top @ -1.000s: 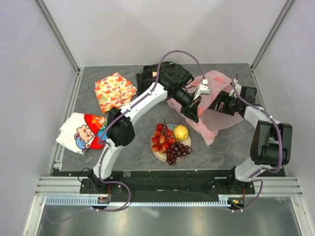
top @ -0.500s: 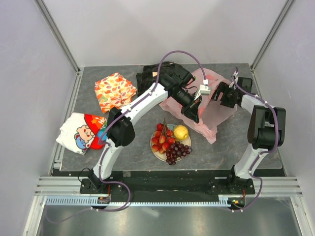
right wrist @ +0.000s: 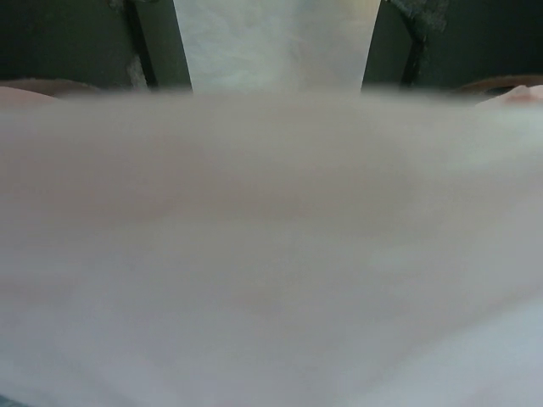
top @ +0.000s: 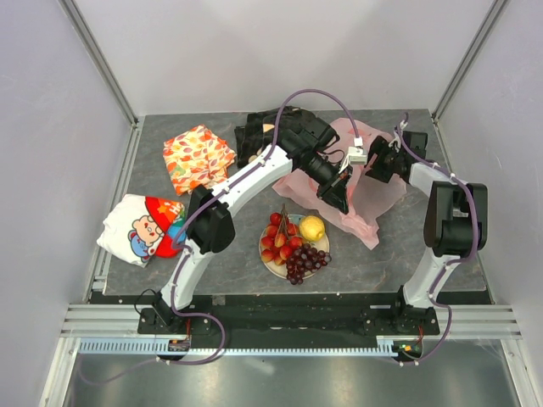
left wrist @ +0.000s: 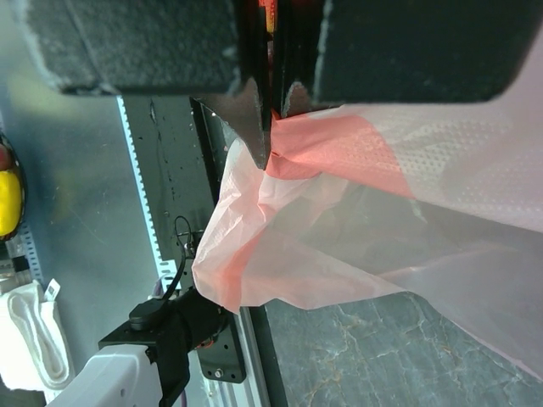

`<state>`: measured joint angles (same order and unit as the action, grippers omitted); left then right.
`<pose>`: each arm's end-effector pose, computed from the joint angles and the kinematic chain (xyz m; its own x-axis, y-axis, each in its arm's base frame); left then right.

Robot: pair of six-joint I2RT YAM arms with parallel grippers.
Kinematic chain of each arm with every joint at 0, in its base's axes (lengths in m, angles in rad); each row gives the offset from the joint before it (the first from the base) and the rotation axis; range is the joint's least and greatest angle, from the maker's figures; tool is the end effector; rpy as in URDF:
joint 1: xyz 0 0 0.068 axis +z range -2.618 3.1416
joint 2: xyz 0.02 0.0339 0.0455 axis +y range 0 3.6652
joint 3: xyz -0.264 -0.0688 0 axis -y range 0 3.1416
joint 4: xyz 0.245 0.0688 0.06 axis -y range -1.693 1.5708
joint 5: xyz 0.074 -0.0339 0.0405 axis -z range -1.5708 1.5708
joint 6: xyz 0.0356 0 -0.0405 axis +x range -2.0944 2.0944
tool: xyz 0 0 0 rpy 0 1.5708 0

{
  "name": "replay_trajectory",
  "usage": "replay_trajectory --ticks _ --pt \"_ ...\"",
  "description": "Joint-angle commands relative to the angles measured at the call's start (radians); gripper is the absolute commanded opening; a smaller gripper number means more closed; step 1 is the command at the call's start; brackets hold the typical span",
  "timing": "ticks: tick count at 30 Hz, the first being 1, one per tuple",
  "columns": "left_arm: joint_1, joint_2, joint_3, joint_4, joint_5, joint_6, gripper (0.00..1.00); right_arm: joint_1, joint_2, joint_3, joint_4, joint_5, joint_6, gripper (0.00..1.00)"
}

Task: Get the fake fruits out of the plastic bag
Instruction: Take out the fake fruit from the plastic bag.

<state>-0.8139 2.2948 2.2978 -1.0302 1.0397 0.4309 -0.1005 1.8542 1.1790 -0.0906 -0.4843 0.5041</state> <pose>0.3123 -0.3753 0.2932 -0.2523 0.5752 -0.7782 0.8583 -0.2385 -0.4545 0.3983 -0.0235 0.1875 -0.7222 0.5025 -0.4753 0.1185 0.7669 0.6307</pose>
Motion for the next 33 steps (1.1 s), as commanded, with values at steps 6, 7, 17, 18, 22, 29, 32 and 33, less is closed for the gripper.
replay_trajectory --ticks 6,7,17,18,22,29,32,33 --pt "-0.007 0.011 0.034 0.058 0.072 -0.077 0.02 0.021 0.099 0.053 0.107 -0.016 0.162 0.77" --pt "-0.007 0.011 0.034 0.058 0.072 -0.08 0.02 0.024 0.102 0.051 0.111 -0.017 0.168 0.77" --pt "-0.007 0.011 0.005 0.062 0.085 -0.09 0.02 0.03 0.149 0.047 0.212 -0.074 0.303 0.73" --pt "-0.007 0.012 0.005 0.064 0.088 -0.09 0.02 0.03 0.142 0.038 0.225 -0.082 0.313 0.73" --pt "-0.007 0.018 0.009 0.067 0.097 -0.092 0.02 0.044 0.148 0.033 0.248 -0.095 0.353 0.72" --pt "-0.007 0.015 0.0 0.064 0.1 -0.095 0.01 0.065 0.149 0.024 0.298 -0.12 0.419 0.7" --pt "-0.007 0.022 0.006 0.068 0.1 -0.098 0.02 0.077 0.145 0.028 0.264 -0.099 0.409 0.7" --pt "-0.007 0.022 0.009 0.07 0.1 -0.1 0.02 0.081 0.155 0.03 0.258 -0.094 0.404 0.71"
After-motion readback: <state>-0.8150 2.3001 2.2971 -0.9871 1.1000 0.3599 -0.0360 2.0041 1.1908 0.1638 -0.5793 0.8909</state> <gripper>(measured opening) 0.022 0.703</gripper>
